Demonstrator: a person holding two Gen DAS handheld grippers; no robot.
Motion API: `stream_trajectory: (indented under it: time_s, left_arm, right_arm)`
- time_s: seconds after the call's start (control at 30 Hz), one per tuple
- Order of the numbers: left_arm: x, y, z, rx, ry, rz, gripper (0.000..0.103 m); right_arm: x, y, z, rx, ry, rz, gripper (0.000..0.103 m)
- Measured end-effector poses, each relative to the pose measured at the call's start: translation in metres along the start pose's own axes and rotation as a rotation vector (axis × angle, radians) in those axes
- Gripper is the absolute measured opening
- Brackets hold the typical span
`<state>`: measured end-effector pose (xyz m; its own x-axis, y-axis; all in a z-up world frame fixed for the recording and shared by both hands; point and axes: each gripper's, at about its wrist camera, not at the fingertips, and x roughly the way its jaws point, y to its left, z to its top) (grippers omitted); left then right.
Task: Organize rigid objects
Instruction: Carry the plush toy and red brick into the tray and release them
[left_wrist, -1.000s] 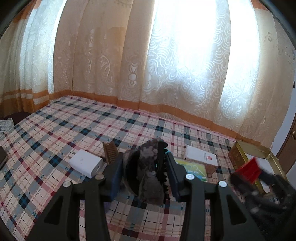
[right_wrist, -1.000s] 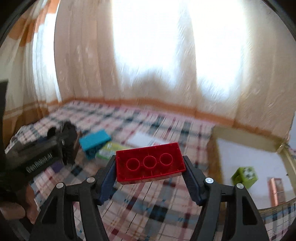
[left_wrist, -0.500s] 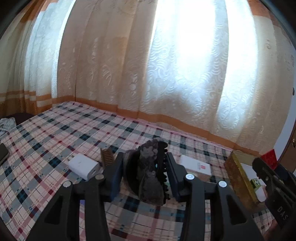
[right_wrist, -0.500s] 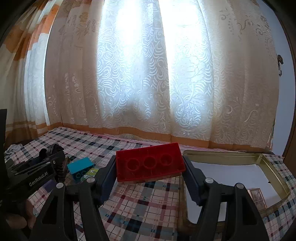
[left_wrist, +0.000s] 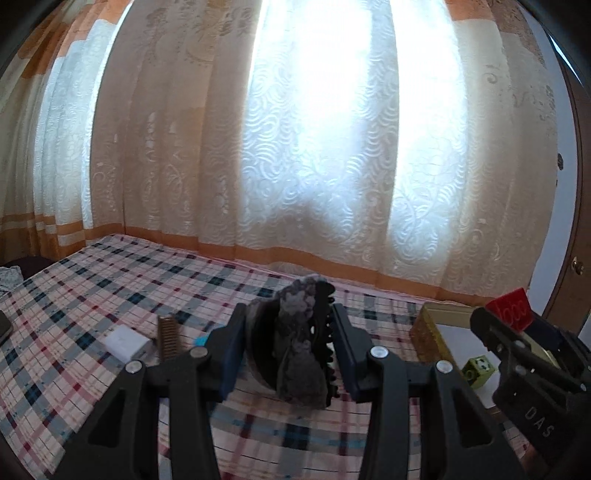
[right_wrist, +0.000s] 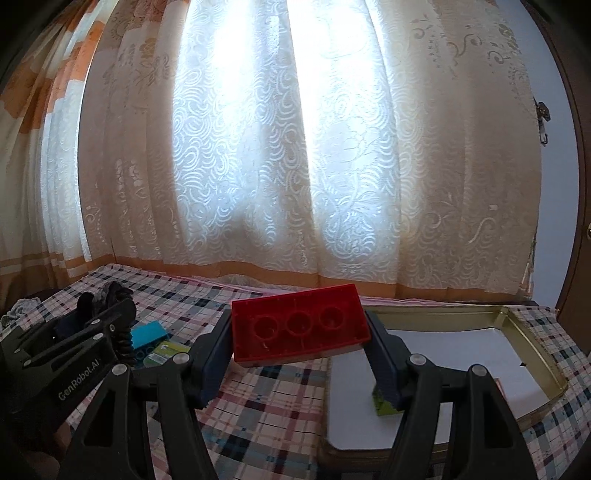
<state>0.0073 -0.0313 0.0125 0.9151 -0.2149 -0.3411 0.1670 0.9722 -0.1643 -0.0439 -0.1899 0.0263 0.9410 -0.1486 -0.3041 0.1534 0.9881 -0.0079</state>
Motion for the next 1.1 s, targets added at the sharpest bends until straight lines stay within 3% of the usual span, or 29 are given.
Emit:
stream_trajectory:
  time_s: [0.57,1.1]
  left_arm:
    - [0.003,-0.078,0.003,0.040,-0.040,-0.065,0.044]
    - [0.014,-0.151,-0.006,0.081,-0.007,-0.154,0.044]
  right_arm:
    - [-0.006,-0.073,0.003,0.054,-0.039,-0.111,0.069]
    - [0.000,-0.135,0.001,0.081,-0.011,-0.210,0.069]
